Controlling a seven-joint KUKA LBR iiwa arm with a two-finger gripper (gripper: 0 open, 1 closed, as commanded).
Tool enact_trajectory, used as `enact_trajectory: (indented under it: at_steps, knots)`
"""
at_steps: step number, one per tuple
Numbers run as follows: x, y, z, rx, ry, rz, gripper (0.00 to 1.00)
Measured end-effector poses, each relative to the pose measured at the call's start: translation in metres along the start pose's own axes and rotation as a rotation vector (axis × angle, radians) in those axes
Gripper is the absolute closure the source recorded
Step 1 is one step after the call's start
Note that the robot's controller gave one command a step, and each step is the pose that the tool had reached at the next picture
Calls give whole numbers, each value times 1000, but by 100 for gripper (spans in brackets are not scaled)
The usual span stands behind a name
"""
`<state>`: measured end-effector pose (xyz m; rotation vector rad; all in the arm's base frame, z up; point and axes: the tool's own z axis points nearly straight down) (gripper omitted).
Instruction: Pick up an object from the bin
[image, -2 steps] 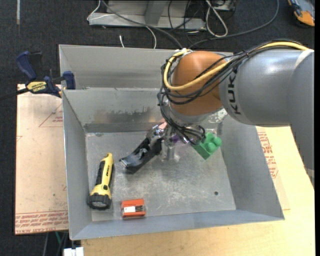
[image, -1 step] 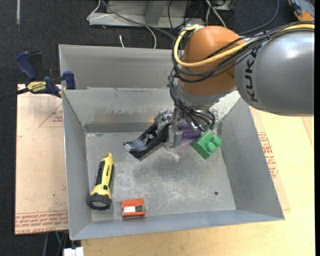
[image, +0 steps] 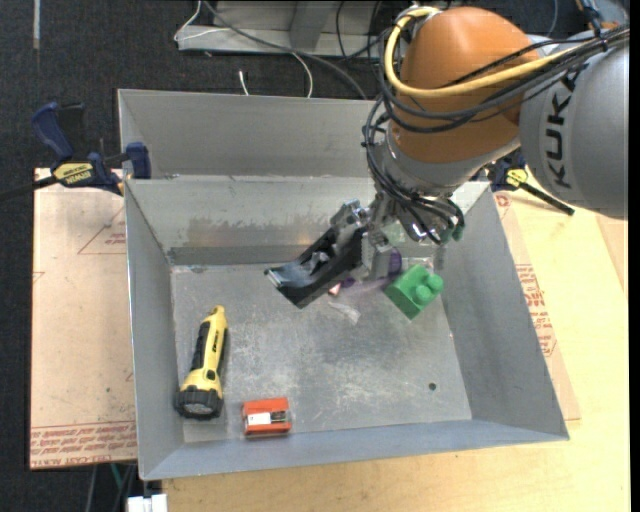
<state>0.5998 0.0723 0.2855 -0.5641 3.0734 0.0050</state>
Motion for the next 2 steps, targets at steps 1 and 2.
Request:
enact_trajectory:
  at_steps: [1, 2]
  knots:
    - [8, 32, 24, 3, -11, 14, 100]
    - [7, 92, 28, 3, 4, 50, 100]
